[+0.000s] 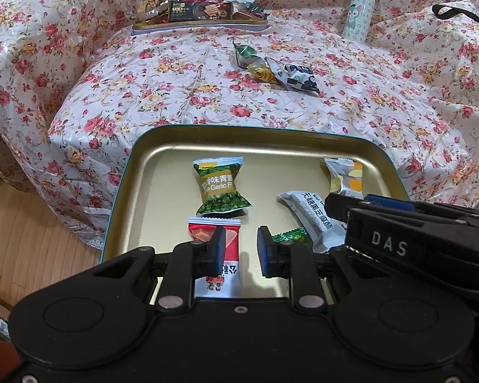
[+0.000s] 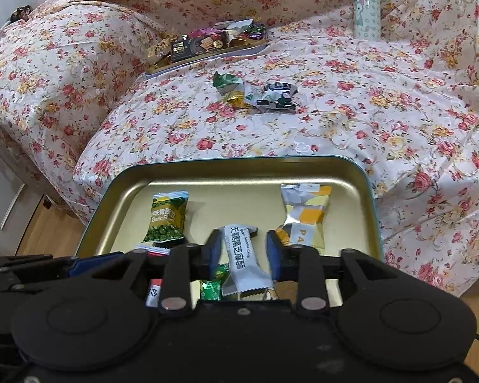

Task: Organize snacks
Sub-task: 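Lift both tools away from the tray toward the remaining snacks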

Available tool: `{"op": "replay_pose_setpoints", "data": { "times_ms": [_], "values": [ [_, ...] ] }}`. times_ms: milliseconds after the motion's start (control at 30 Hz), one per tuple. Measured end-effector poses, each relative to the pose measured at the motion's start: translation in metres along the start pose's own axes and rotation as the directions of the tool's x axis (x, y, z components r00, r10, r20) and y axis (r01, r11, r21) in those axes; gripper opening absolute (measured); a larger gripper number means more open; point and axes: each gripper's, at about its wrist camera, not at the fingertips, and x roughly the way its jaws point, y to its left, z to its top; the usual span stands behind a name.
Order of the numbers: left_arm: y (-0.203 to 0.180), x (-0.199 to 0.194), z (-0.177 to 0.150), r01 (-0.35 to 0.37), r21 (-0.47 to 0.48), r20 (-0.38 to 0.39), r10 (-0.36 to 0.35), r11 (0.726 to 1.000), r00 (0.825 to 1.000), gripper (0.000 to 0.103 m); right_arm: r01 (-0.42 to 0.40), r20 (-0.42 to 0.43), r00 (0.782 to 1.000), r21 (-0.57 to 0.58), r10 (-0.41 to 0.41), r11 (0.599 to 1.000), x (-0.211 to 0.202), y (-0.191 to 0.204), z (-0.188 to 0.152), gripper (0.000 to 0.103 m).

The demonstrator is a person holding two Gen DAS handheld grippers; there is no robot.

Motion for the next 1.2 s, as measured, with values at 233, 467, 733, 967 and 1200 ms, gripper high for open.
{"op": "replay_pose_setpoints", "data": {
  "times_ms": [233, 467, 733, 967, 1200],
  "values": [
    [0.002, 0.000, 0.000, -0.011, -0.009, -0.003, 0.011, 1.000, 1.000, 0.045, 0.012, -0.008, 1.000, 0.012, -0.012, 1.000, -0.002, -0.003, -0.002, 0.046],
    [0.004, 0.003, 0.000, -0.023, -0.025, -0.015, 0.023, 0.999, 1.000, 0.051, 0.030, -0.016, 0.999, 0.018, -0.030, 0.999, -0.002, -0.004, -0.003, 0.053],
    [0.009, -0.003, 0.004, -0.042, -0.026, 0.052, 0.044, 0.999, 0.998, 0.062, 0.053, 0.011, 0.999, -0.030, -0.052, 0.998, -0.009, -0.002, 0.000, 0.062],
    [0.017, -0.009, 0.019, -0.113, -0.019, 0.196, 0.114, 0.993, 0.974, 0.070, 0.054, 0.082, 0.995, -0.082, -0.048, 0.995, -0.020, -0.001, 0.005, 0.086],
    [0.030, 0.000, 0.050, -0.096, -0.043, 0.216, 0.103, 0.994, 0.971, 0.072, 0.031, 0.161, 0.987, -0.022, -0.028, 0.999, -0.024, -0.011, 0.016, 0.096]
  ]
}}
